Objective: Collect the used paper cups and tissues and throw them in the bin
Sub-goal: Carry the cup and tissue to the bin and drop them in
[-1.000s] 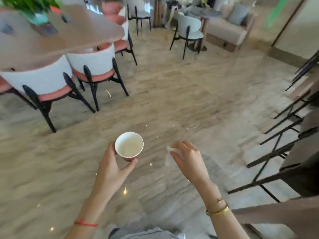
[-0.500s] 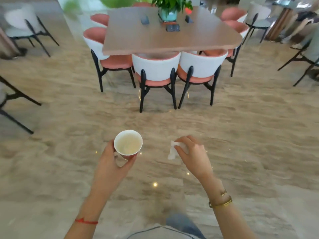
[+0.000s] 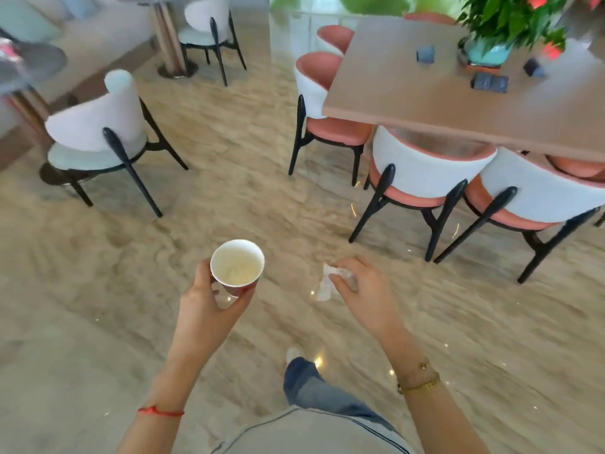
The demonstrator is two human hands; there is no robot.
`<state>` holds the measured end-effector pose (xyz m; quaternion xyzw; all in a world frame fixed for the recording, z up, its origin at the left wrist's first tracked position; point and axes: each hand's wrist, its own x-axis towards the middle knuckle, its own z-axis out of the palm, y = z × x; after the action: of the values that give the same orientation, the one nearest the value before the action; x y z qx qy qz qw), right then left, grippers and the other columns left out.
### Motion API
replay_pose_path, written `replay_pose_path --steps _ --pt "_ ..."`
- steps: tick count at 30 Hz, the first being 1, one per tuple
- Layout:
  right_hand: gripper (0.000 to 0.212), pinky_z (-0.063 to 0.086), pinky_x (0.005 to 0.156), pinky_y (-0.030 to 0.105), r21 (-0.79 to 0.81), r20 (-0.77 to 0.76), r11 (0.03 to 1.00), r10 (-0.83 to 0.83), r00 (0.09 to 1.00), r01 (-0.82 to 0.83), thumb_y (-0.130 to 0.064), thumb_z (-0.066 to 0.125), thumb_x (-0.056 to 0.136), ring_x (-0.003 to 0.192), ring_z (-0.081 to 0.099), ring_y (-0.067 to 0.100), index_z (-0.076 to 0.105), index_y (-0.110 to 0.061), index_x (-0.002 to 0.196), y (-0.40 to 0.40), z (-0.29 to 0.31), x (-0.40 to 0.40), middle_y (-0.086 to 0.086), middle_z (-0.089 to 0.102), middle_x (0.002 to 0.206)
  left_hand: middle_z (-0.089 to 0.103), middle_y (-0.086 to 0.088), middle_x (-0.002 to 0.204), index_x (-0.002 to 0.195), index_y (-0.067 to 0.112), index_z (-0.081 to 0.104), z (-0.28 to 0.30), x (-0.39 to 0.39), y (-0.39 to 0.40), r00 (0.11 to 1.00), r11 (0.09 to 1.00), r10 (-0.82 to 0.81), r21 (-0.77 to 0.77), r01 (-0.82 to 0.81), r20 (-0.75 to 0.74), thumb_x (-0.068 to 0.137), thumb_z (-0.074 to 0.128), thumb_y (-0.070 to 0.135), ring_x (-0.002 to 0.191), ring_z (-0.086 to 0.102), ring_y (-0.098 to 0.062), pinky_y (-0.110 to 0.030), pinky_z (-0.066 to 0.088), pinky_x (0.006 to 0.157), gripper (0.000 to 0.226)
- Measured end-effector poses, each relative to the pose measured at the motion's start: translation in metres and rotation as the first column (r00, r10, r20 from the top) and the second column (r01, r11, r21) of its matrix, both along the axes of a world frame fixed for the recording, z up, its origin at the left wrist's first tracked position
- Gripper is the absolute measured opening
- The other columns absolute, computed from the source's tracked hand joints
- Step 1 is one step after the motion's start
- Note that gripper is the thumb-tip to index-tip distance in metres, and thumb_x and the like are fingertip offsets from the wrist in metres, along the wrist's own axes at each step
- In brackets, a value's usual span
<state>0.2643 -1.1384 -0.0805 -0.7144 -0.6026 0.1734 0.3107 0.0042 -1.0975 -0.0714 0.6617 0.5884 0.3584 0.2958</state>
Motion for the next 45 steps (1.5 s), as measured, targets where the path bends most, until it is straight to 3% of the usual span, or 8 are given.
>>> replay_pose_path --steps 6,10,14,20,28,32,38,45 --pt "0.018 0.035 0.066 0.007 0.02 0.02 0.995 0.095 0.995 -0.096 -0.027 0.065 0.088 0.079 0.054 0.008 0.069 -0.02 0.104 0.168 0.016 0.016 -0.007 0.059 0.094 0.061 0.026 0.088 0.112 0.035 0.045 0.013 0.01 0.135 0.996 0.996 0.091 0.009 -0.092 0.022 0.069 0.084 0.031 0.085 0.062 0.002 0.0 0.04 0.067 0.058" --pt "0.019 0.036 0.068 0.01 -0.005 0.021 0.986 0.168 0.986 -0.168 -0.027 0.064 0.089 0.079 0.054 0.009 0.068 -0.019 0.105 0.265 0.018 0.016 -0.008 0.058 0.093 0.061 0.026 0.094 0.112 0.039 0.044 0.017 0.006 0.213 0.982 0.983 0.185 -0.003 -0.185 0.043 0.069 0.083 0.038 0.088 0.063 -0.002 -0.007 0.042 0.068 0.058" --pt "0.018 0.045 0.072 0.024 -0.015 0.019 0.975 0.223 0.975 -0.223 -0.024 0.063 0.089 0.082 0.057 0.012 0.068 -0.017 0.105 0.356 0.01 0.01 -0.005 0.06 0.097 0.062 0.024 0.09 0.109 0.036 0.045 0.008 -0.003 0.292 0.967 0.967 0.253 -0.011 -0.253 0.039 0.068 0.083 0.039 0.088 0.063 -0.006 -0.007 0.042 0.067 0.056" --pt "0.016 0.038 0.068 0.009 -0.016 0.005 0.964 0.264 0.964 -0.264 -0.026 0.063 0.09 0.082 0.056 0.009 0.068 -0.019 0.104 0.512 -0.008 -0.006 -0.006 0.061 0.099 0.059 0.022 0.097 0.11 0.027 0.046 -0.005 -0.018 0.439 0.959 0.96 0.281 -0.005 -0.281 0.034 0.069 0.083 0.036 0.091 0.061 -0.012 -0.009 0.041 0.069 0.055" --pt "0.016 0.041 0.072 0.018 0.029 -0.004 0.973 0.23 0.973 -0.229 -0.026 0.065 0.089 0.085 0.058 0.012 0.069 -0.018 0.102 0.735 0.009 -0.027 -0.003 0.063 0.098 0.061 0.011 0.097 0.108 0.024 0.047 0.02 -0.032 0.672 0.977 0.975 0.214 0.068 -0.212 -0.012 0.07 0.083 0.032 0.087 0.061 -0.011 -0.008 0.04 0.066 0.053" --pt "0.015 0.039 0.071 0.012 0.037 -0.019 0.988 0.153 0.988 -0.152 -0.024 0.065 0.09 0.083 0.058 0.01 0.069 -0.017 0.103 0.819 0.015 -0.021 -0.004 0.063 0.101 0.06 0.02 0.09 0.106 0.026 0.046 0.026 -0.025 0.775 0.989 0.989 0.143 0.046 -0.141 -0.029 0.07 0.083 0.032 0.087 0.062 -0.01 -0.005 0.041 0.066 0.052" --pt "0.015 0.034 0.074 0.0 0.017 -0.047 0.997 0.078 0.996 -0.078 -0.023 0.064 0.09 0.082 0.052 0.004 0.068 -0.017 0.104 0.95 0.004 0.002 -0.007 0.058 0.098 0.061 0.012 0.1 0.116 0.024 0.048 0.016 -0.004 0.924 0.995 0.995 0.094 0.024 -0.094 -0.024 0.069 0.084 0.034 0.089 0.062 -0.01 -0.007 0.041 0.069 0.06" --pt "0.019 0.039 0.075 0.011 0.019 -0.057 0.998 0.06 0.997 -0.059 -0.024 0.064 0.09 0.09 0.057 0.009 0.068 -0.016 0.107 1.14 0.002 0.051 -0.005 0.061 0.104 0.06 0.02 0.085 0.11 0.026 0.047 0.01 0.048 1.119 0.995 0.996 0.094 0.016 -0.093 -0.02 0.067 0.085 0.037 0.084 0.063 -0.01 -0.009 0.04 0.065 0.057"
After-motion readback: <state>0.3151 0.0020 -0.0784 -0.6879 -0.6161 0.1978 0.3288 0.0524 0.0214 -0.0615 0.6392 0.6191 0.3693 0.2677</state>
